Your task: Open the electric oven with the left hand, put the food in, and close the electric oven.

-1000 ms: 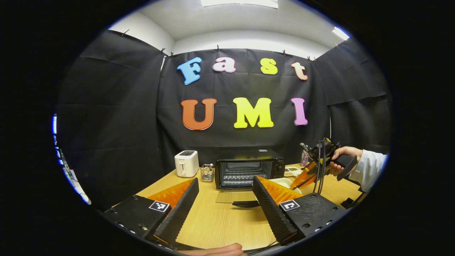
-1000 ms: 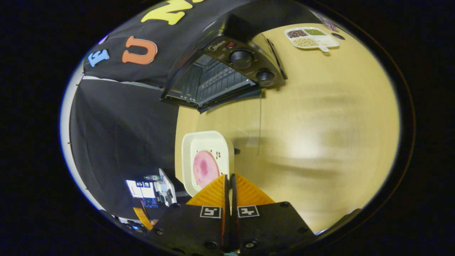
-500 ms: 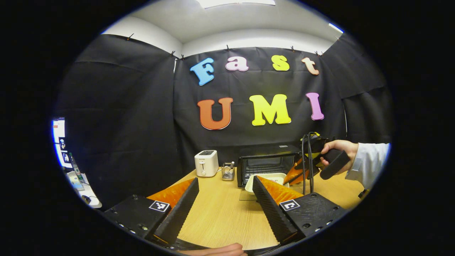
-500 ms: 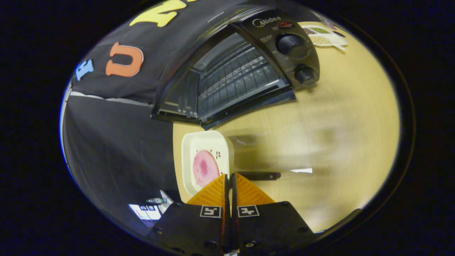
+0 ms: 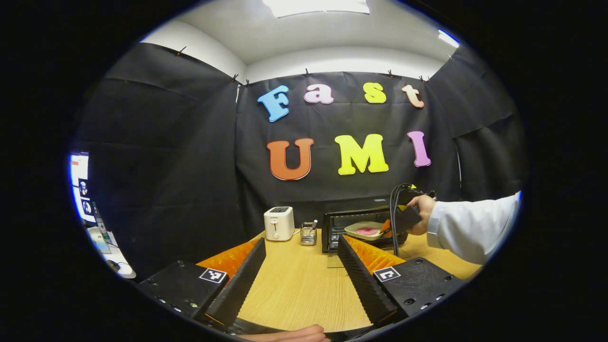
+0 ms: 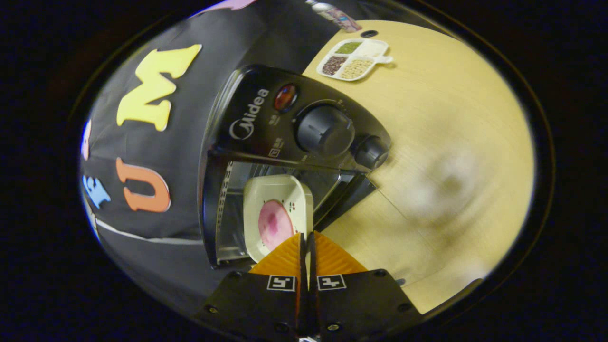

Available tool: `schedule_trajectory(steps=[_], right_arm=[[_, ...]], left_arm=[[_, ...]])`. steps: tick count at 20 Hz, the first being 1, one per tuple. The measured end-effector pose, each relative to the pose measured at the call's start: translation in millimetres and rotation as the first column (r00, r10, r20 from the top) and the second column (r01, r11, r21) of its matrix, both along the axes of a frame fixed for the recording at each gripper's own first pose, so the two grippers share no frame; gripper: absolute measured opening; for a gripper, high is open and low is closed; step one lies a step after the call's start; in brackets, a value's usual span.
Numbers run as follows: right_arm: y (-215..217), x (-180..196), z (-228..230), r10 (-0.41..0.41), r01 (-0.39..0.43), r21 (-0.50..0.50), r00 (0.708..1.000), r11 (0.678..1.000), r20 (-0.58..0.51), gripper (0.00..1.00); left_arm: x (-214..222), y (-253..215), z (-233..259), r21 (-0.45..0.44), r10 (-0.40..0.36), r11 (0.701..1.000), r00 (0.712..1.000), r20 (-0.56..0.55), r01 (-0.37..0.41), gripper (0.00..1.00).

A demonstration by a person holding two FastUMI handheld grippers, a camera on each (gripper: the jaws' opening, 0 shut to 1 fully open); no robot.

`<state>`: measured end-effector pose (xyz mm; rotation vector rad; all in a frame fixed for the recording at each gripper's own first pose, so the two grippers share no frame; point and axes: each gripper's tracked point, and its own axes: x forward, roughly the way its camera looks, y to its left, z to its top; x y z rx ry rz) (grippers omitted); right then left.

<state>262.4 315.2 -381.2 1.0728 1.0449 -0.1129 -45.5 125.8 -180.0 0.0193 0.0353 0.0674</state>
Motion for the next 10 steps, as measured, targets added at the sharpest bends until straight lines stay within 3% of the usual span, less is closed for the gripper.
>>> schedule_trajectory(steps=[4, 10], right_arm=[[9.2, 20.4, -6.4, -0.15, 0.15, 0.004, 0.987, 0.989, 0.049, 0.04], [9.0, 48.5, -11.6, -0.306, 0.303, 0.046, 0.945, 0.952, 0.111, 0.01]], left_arm=[[-6.4, 17.3, -2.7, 0.01, -0.002, 1.0, 1.0, 0.013, 0.002, 0.96], [-18.5, 49.8, -15.0, 0.023, 0.035, 0.999, 0.999, 0.016, -0.035, 0.96]])
